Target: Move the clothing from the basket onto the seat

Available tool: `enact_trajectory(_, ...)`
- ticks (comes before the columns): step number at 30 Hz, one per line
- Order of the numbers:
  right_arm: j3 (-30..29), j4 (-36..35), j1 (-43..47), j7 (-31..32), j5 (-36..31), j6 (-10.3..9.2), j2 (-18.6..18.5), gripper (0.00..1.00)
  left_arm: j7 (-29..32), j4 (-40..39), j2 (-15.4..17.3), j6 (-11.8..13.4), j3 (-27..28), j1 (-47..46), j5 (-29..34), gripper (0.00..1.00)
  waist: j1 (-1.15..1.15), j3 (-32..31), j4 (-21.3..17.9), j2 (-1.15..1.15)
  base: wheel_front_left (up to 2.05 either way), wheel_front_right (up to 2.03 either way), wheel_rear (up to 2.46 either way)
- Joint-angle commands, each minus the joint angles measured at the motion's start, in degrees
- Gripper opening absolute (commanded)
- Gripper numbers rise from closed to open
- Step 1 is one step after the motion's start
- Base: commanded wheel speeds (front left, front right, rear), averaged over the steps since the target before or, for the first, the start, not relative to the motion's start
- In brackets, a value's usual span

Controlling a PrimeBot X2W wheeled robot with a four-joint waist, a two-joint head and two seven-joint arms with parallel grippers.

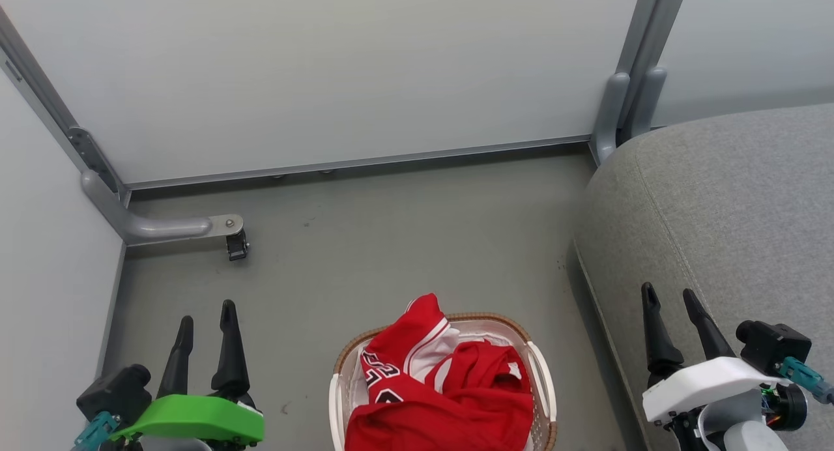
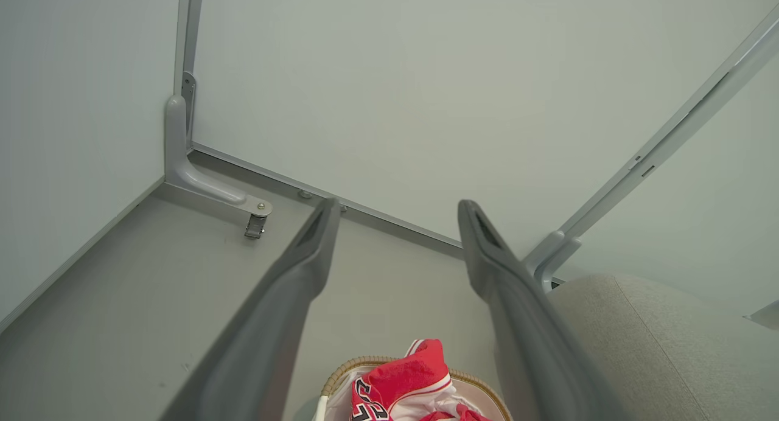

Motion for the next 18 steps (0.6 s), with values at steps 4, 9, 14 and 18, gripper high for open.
enact_trajectory(4,0.2,-0.1,-0.8,-1.0,-3.2,0.02,-0.4,1.00,-0.9,0.1,0.5,-0.1,-0.3,0.6,2.8,1.00,0.00,0.1,0.2,0.12,0.00,0.00,0.00)
enact_trajectory(9,0.7,0.2,-1.1,-1.6,-5.8,0.02,-0.4,1.00,-1.6,0.6,0.5,0.0,-0.5,0.7,4.9,1.00,0.00,0.2,0.3,0.13,0.00,0.00,0.00)
enact_trajectory(14,1.5,0.6,-1.2,-2.2,-7.9,0.02,-0.4,1.00,-2.2,1.3,0.5,0.2,-0.8,0.7,7.1,1.00,0.00,0.2,0.4,0.14,0.00,0.00,0.00)
enact_trajectory(18,2.1,0.8,-1.4,-2.7,-9.8,0.02,-0.5,1.00,-2.7,1.9,0.5,0.3,-1.1,0.8,8.3,1.00,0.00,0.3,0.6,0.15,0.00,0.00,0.00)
